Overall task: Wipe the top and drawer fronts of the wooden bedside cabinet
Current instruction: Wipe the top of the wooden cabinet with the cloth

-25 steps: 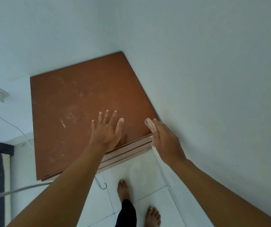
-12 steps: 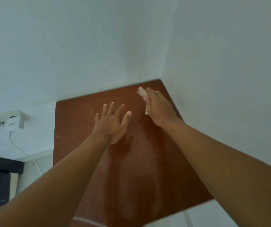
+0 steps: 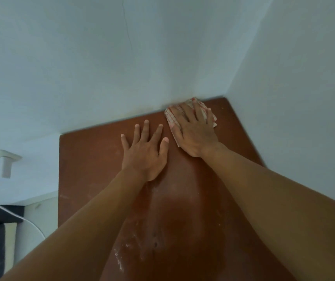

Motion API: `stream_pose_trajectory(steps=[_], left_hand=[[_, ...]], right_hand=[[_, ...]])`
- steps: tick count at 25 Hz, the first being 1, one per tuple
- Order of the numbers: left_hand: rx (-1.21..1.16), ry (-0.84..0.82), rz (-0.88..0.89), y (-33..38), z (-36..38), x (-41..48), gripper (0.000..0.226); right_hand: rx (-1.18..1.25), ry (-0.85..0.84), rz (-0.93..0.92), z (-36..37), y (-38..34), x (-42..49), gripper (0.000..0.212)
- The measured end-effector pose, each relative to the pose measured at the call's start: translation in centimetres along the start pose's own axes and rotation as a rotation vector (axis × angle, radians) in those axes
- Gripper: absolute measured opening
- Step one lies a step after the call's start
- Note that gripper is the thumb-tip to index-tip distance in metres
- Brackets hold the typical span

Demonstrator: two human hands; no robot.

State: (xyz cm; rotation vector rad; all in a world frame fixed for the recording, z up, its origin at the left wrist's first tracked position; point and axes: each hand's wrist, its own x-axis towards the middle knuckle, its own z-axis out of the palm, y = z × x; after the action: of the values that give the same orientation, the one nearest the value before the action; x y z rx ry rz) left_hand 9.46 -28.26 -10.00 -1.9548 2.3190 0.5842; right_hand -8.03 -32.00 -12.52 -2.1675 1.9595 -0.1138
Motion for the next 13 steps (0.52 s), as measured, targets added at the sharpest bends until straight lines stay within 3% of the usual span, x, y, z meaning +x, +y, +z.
stream_pose_trajectory(steps=[6, 13], left_hand=[[0.036, -0.051, -0.038, 0.2, -0.3, 0.2, 0.060], [0.006, -0.112, -0.106, 2.1, -0.6, -3.0, 0.064]], right_hand=[[0.028, -0.044, 0.055, 0.1, -0.5, -0.9, 0.060], [0.020, 0.046, 0.048, 1.7, -0.4, -10.4, 0.059]])
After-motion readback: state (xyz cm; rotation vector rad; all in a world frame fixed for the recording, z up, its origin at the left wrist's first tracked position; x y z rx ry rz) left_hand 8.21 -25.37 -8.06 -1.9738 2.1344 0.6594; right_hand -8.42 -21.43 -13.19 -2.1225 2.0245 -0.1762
